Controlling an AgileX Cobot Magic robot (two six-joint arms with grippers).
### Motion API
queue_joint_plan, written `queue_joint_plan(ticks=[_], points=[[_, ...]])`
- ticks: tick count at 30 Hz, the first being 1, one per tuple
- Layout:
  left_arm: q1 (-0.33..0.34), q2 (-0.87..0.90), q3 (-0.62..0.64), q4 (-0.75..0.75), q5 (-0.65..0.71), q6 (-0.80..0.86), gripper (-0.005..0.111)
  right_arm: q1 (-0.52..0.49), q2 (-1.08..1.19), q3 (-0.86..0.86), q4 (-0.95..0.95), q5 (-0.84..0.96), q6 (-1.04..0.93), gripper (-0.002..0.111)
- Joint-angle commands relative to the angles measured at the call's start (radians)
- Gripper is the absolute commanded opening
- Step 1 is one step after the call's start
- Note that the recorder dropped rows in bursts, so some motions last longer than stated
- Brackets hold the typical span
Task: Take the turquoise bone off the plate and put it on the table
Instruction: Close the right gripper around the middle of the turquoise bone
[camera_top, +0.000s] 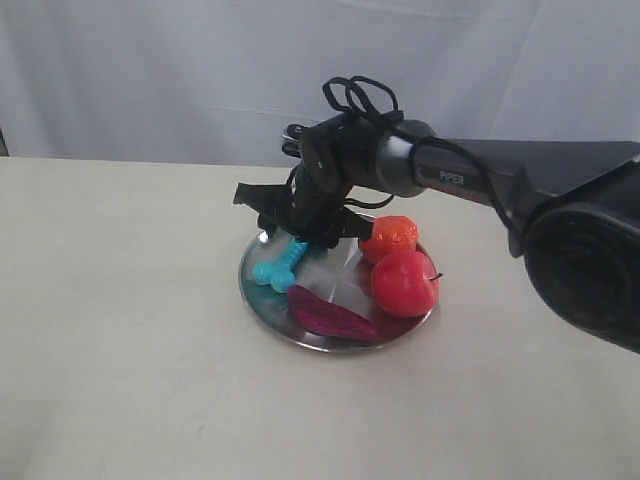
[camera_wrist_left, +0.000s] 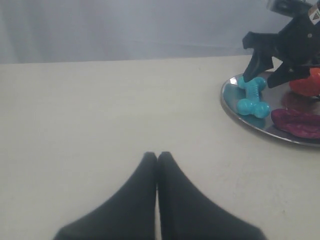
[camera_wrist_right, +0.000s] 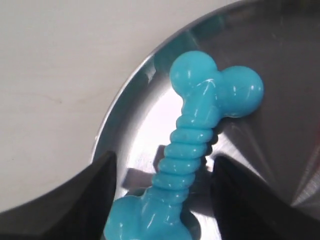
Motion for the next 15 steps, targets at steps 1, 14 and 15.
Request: queue_joint_plan(ticks=[1, 14, 15], points=[[-0.003, -0.001, 0.003, 0.000, -0.001, -0.001, 0.000, -0.001, 0.027, -0.008, -0.019, -0.019, 0.022, 0.054], [-0.003, -0.001, 0.003, 0.000, -0.001, -0.001, 0.000, -0.001, 0.066, -0.008, -0.041, -0.033, 0.031, 0.054], [-0.003, -0.001, 0.003, 0.000, -0.001, -0.001, 0.000, -0.001, 0.066, -0.008, -0.051, -0.037, 0.030, 0.054]])
